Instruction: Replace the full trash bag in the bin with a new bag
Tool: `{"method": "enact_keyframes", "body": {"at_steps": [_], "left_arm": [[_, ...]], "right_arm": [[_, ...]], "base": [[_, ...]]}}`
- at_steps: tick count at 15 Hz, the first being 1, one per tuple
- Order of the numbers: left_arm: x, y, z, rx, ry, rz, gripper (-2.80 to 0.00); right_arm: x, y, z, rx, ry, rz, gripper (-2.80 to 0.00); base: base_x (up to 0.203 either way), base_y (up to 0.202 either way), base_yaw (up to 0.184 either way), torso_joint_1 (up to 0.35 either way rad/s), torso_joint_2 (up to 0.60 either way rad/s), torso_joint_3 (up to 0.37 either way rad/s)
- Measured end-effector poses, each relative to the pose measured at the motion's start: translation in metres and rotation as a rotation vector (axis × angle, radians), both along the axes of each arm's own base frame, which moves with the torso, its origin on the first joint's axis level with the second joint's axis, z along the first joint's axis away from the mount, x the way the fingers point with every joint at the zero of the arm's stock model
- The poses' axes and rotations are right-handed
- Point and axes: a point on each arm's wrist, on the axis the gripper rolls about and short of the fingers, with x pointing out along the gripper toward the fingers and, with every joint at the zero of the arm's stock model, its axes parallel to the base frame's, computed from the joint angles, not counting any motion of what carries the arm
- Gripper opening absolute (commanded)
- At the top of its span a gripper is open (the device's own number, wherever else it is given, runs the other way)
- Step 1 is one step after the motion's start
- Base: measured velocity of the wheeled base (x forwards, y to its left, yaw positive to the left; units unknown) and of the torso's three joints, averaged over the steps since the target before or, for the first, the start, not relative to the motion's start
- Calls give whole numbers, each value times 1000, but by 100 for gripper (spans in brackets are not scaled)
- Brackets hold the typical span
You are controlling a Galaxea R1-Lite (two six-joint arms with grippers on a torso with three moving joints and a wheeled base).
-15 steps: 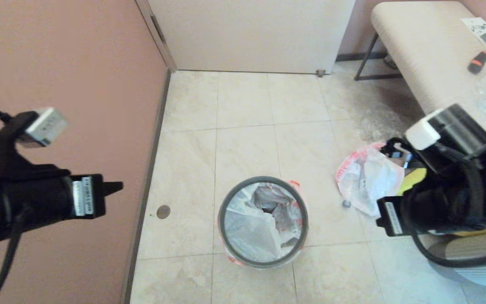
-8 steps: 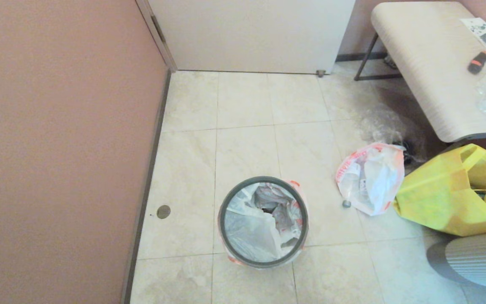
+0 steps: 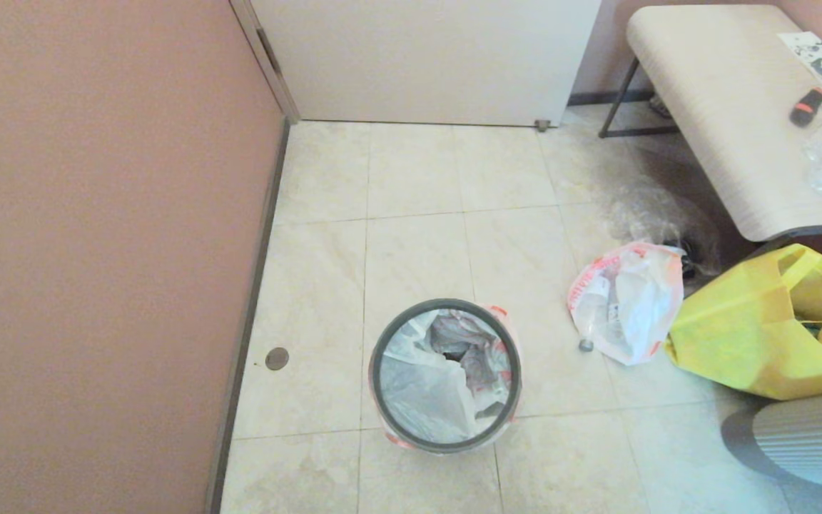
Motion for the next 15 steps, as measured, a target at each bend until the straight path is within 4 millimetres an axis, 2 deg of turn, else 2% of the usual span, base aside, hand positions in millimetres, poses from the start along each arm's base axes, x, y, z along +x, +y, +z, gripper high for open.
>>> {"method": "enact_keyframes", "body": {"at_steps": [2,5,7,10,12,15], "left_arm": [[-7,-2,-20,29,2,-68,-280],[-10,-4,-47,93,7,-117,-280],[-7,-4,-60,77,22,-116,-280],[4,-4,-81,120,22,-119,-280],[11,-4,-87,181,-40,-122,-280],[14,-5,-92,196,-45,-151,-280]], "right_arm": [[-27,1,-19,-107,-46,-22,-280],[-43,4,-66,-224,-59,22,-280],[-35,6,-96,-225,-101,84,-280],[-13,8,-128,-203,-194,167,-280],[-1,9,-143,-181,-277,215,-280],[6,11,-152,-153,-333,289,-280]], "base": [[0,0,0,0,0,0],[0,0,0,0,0,0],[0,0,0,0,0,0],[0,0,0,0,0,0],[0,0,0,0,0,0],[0,0,0,0,0,0]]}}
